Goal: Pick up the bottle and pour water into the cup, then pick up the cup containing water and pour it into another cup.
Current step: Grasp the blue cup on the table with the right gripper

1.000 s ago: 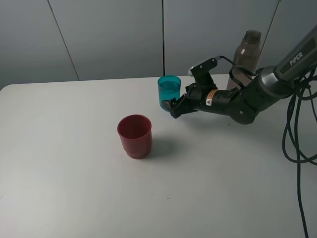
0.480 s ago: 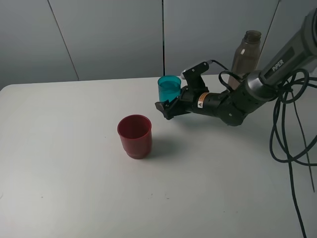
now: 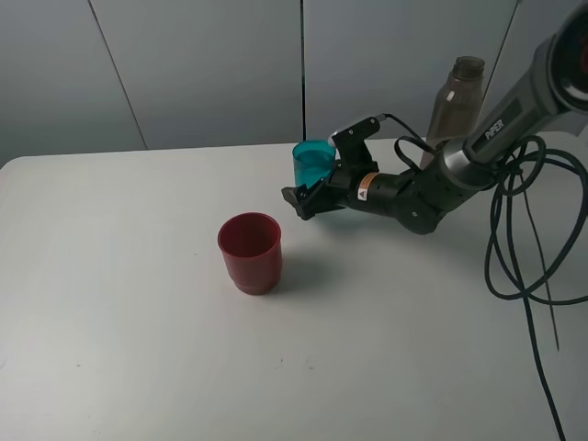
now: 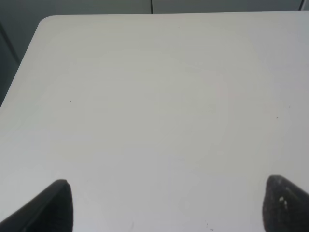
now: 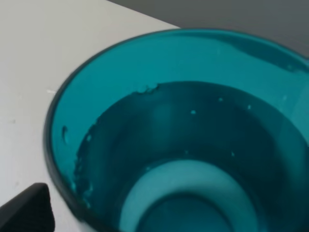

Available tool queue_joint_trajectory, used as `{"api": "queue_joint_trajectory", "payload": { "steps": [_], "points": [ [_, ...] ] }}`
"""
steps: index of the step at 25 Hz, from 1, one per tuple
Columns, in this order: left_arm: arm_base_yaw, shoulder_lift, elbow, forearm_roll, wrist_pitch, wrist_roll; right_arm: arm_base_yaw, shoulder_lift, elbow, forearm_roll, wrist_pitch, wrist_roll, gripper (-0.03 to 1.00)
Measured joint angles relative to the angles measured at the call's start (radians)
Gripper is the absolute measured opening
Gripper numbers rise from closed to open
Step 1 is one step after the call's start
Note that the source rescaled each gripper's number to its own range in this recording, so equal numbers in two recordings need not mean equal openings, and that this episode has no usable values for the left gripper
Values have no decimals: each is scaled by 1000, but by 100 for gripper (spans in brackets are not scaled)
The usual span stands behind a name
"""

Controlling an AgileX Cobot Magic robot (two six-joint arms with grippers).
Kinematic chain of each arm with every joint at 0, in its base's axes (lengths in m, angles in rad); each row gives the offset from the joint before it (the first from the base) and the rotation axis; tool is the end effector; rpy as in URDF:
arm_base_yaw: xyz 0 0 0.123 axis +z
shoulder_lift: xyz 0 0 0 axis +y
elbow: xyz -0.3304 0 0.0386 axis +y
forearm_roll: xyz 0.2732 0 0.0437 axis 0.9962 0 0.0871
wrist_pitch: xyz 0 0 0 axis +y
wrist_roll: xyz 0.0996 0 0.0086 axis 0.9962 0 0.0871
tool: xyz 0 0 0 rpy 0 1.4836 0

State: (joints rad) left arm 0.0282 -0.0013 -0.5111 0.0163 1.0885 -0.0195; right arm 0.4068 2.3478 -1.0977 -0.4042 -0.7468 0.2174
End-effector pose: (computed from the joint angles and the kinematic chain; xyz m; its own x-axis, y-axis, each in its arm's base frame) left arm -0.0256 0.0007 0.2862 -0.4689 -0.0252 -0.8829 -0.0465 0.9989 -0.0038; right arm 0.4240 0.2117 0.0433 -0.3523 -0.2427 -0.9039 -0.6343 0.7721 0.0399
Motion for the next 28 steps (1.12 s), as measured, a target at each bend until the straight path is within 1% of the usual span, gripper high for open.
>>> {"api": "queue_joint_trajectory", "payload": {
  "steps": [5, 28],
  "points": [
    [0, 0, 0, 0, 0, 0, 0, 1, -4, 29, -4, 2, 99],
    [0, 0, 0, 0, 0, 0, 0, 59, -57, 51, -39, -18, 99]
  ]
}}
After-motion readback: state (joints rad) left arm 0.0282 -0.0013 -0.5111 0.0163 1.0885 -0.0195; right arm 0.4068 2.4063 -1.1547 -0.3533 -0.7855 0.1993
